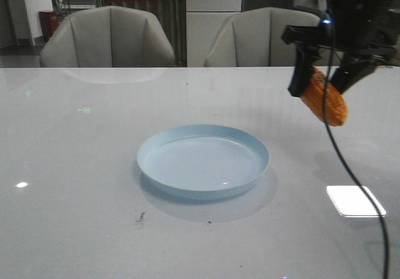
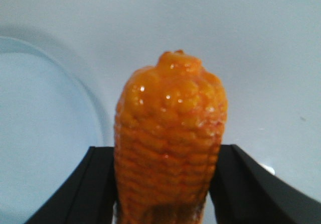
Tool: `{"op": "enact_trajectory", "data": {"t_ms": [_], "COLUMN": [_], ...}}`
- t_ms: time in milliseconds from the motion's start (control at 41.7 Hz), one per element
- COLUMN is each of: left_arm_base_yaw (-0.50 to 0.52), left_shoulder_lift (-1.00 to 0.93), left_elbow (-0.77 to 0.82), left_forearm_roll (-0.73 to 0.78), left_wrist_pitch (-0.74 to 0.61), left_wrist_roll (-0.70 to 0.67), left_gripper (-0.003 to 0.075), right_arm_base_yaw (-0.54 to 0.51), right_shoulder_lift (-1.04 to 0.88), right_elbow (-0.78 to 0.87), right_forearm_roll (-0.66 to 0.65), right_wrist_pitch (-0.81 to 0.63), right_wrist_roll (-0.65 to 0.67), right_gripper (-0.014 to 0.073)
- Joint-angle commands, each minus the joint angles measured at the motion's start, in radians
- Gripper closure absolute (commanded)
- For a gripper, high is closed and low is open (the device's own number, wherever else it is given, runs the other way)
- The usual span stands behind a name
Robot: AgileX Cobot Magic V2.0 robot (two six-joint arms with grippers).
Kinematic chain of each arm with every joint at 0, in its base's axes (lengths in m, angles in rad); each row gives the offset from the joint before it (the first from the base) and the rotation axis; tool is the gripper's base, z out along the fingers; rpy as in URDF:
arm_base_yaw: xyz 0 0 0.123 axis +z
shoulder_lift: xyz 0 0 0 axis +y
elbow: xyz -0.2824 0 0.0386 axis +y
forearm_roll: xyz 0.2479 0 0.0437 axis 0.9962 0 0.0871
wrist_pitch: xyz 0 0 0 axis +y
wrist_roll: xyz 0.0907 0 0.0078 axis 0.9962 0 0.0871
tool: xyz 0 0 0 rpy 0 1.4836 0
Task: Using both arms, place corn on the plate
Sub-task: 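Lift the corn with the right gripper and carry it over the plate, then lower the corn onto the plate, open the right gripper and withdraw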
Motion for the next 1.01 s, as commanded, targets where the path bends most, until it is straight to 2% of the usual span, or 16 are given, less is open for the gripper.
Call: {"op": "enact_trajectory", "data": {"t_ms": [0, 240, 480, 767, 983], "left_arm_base_yaw": [0.001, 0.001, 0.001, 0.001, 0.001], "left_shoulder_lift": [-0.014, -0.014, -0.014, -0.014, -0.014], "left_elbow": [-0.028, -0.028, -0.028, -0.028, -0.028], "left_forearm_roll": [-0.017, -0.017, -0.017, -0.018, -0.018], "left_wrist_pitch": [-0.069, -0.069, -0.069, -0.069, -0.069], "left_wrist_roll": [0.001, 0.001, 0.001, 0.001, 0.001], "left_gripper": [0.0391, 0.0391, 0.0391, 0.0391, 0.0391], "right_arm_base_yaw": [0.075, 0.241, 0.295, 0.296, 0.296], "right_shoulder_lift": [-0.058, -0.035, 0.034, 0.095, 0.095], "right_elbow": [-0.058, -0.065, -0.065, -0.065, -0.066], "right_forearm_roll": [0.026, 0.026, 0.027, 0.028, 0.028], "right_wrist_pitch": [-0.004, -0.045, -0.064, -0.063, -0.073], "right_wrist_roll": [-0.011, -0.011, -0.011, -0.011, -0.011], "right_gripper": [0.031, 0.031, 0.0302, 0.0081, 0.0078]}}
